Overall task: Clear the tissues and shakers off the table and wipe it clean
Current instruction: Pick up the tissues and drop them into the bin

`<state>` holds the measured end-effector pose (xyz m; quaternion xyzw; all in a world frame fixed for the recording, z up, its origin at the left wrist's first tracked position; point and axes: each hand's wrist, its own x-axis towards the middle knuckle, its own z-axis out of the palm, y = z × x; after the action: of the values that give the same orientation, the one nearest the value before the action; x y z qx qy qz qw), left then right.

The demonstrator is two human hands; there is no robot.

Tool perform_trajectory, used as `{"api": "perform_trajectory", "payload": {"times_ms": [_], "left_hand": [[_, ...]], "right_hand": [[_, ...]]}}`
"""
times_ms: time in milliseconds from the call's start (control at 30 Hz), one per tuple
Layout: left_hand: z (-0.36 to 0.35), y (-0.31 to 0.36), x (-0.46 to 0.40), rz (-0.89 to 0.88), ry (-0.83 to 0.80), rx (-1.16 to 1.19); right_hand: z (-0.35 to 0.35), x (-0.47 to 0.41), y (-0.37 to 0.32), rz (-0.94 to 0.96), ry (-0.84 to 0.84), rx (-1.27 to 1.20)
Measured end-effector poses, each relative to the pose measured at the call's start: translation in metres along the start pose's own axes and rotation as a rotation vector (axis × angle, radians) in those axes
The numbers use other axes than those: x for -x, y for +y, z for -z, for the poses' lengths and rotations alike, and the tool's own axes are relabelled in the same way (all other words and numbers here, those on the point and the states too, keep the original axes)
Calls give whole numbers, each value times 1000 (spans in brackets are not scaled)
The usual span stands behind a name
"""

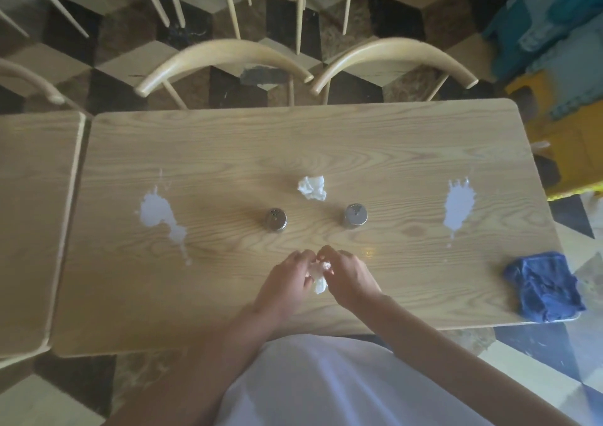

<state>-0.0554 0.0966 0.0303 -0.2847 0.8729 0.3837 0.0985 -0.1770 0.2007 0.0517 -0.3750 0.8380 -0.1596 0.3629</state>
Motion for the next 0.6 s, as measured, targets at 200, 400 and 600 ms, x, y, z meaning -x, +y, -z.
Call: {"api": "perform_trajectory", "payload": {"times_ms": [200, 400, 600], "left_hand": [[0, 19, -16, -85, -39, 63], [6, 22, -29, -52, -2, 57], [17, 8, -24, 39, 102, 67]], "right_hand": [[11, 1, 9, -94, 110, -153], [18, -4, 8, -44, 124, -185], [20, -17, -8, 98, -2, -132]]}}
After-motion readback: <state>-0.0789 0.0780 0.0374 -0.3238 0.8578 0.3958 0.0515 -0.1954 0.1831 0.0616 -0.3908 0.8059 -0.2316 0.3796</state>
